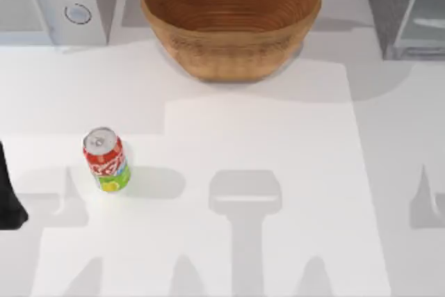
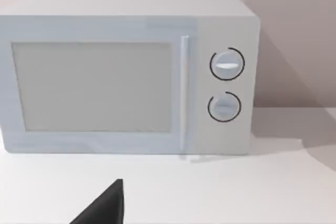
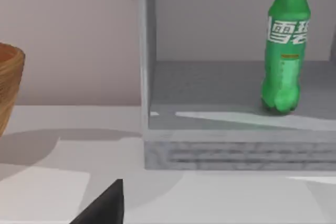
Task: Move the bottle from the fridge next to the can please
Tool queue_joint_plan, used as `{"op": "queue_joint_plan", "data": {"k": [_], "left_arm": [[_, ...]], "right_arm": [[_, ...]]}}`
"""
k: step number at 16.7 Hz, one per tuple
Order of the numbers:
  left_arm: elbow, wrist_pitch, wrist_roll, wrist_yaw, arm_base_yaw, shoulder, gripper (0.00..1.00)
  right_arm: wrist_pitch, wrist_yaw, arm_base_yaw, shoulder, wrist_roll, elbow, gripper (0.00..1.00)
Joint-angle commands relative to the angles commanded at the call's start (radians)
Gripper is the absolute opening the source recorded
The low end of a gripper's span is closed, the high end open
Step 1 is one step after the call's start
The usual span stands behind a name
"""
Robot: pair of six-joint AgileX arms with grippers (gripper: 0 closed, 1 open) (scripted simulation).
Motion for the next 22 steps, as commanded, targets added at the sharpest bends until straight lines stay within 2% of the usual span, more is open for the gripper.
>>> {"op": "queue_joint_plan", "data": {"k": [5, 9, 22], "left_arm": [[0.000, 0.000, 0.000, 0.000, 0.000, 0.000, 1.00], [0.000, 0.000, 0.000, 0.000, 0.000, 0.000, 1.00], [0.000, 0.000, 0.000, 0.000, 0.000, 0.000, 1.00]], "right_arm": [[0.051, -0.007, -0.014, 0.062, 0.000, 0.047, 1.00], [0.205, -0.037, -0.052, 0.294, 0.002, 0.189, 1.00], [0.889, -0.192, -0.218, 1.740, 0.007, 0.816, 1.00]]}}
